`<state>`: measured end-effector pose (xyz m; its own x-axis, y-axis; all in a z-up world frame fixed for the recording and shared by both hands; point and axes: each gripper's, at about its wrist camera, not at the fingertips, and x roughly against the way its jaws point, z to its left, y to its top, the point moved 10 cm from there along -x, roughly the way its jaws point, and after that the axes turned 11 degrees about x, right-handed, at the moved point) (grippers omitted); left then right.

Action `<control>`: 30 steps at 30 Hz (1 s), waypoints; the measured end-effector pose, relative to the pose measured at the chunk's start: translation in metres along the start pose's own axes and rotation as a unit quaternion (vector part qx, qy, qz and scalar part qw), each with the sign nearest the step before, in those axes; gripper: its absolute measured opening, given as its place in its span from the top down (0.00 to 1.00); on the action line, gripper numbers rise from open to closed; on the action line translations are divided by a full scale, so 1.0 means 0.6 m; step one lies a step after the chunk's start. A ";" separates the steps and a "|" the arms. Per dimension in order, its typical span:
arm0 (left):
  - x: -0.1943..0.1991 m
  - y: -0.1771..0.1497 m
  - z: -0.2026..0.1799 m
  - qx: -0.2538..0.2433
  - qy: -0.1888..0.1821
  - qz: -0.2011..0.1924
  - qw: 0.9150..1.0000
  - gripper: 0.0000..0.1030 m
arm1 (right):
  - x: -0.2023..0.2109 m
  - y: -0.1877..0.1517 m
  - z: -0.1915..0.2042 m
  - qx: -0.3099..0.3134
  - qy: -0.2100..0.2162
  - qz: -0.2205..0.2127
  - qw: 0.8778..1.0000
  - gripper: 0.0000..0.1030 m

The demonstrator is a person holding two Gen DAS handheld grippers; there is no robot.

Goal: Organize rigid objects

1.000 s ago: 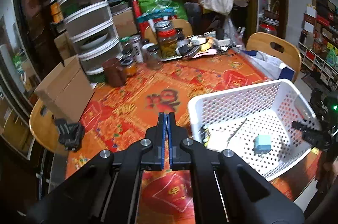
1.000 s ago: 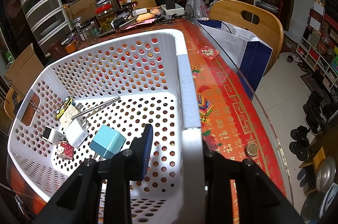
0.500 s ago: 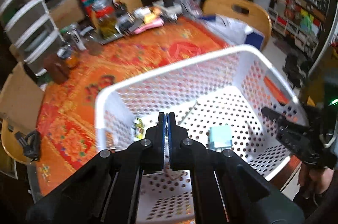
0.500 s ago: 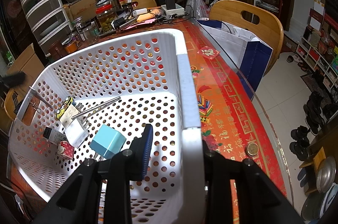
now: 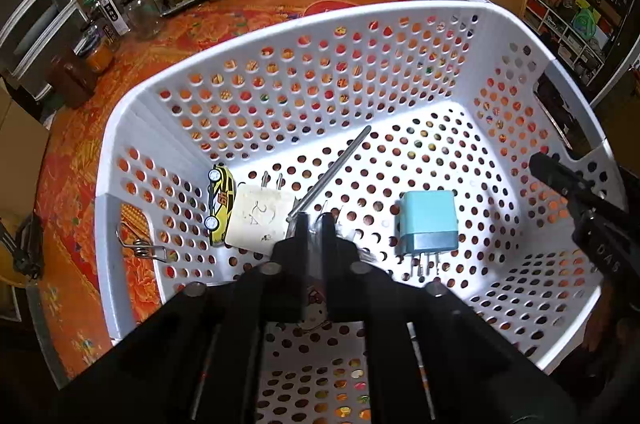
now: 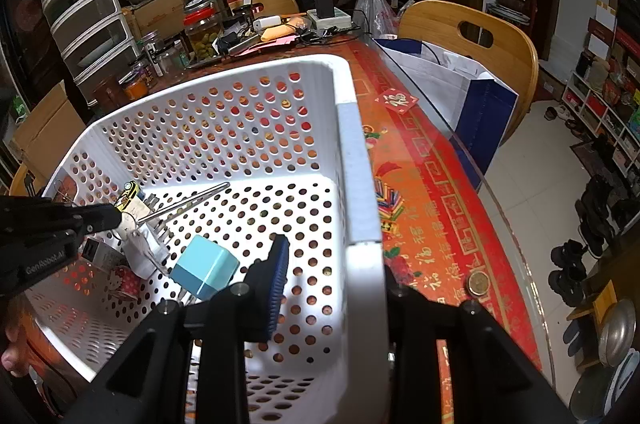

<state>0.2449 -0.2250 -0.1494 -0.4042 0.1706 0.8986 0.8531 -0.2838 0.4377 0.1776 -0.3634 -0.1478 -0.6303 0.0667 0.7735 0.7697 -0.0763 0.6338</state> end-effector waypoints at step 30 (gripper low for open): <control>0.408 -0.220 0.178 0.075 0.048 -0.330 0.940 0.00 | 0.320 -0.084 0.160 0.057 -0.038 -0.182 0.981 0.00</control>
<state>0.0682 -0.0449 0.0095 -0.8831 0.1747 0.4355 0.4409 -0.0084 0.8975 0.0277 -0.2514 -0.0316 -0.8597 0.1441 0.4900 0.5034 0.0774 0.8606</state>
